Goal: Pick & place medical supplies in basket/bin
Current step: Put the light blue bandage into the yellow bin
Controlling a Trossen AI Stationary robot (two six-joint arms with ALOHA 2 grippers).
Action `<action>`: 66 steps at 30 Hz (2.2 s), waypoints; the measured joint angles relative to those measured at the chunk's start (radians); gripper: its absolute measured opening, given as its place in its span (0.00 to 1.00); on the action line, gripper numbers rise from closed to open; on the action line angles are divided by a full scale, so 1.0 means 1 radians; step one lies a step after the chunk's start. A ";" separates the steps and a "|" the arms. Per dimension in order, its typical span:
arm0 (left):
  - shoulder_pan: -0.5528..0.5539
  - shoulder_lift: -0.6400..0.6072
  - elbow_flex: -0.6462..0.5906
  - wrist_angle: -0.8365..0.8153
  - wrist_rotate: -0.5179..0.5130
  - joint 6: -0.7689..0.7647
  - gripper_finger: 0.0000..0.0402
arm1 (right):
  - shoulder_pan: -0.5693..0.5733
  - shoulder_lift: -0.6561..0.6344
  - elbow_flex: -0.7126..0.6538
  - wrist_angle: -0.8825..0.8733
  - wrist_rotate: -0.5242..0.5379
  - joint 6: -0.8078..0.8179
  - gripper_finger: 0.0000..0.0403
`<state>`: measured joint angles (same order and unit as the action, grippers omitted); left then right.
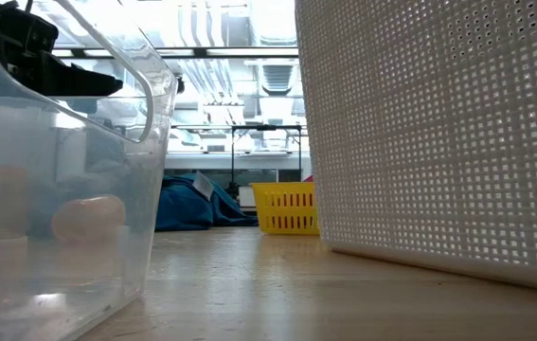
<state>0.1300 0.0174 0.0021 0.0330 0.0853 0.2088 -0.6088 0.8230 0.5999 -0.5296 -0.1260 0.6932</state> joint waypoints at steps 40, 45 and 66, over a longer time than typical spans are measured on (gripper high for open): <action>0.000 0.000 0.000 0.000 0.000 0.000 0.29 | -0.090 0.240 0.000 -0.088 -0.266 0.069 0.77; 0.000 0.000 0.000 0.000 0.000 0.000 0.29 | -0.090 0.261 0.000 -0.074 -0.265 -0.003 0.77; 0.000 0.000 0.000 0.000 0.000 0.000 0.29 | -0.090 0.291 0.000 -0.065 -0.266 -0.102 0.78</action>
<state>0.1299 0.0170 0.0021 0.0330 0.0853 0.2087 -0.6987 1.1145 0.5999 -0.5942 -0.3923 0.5908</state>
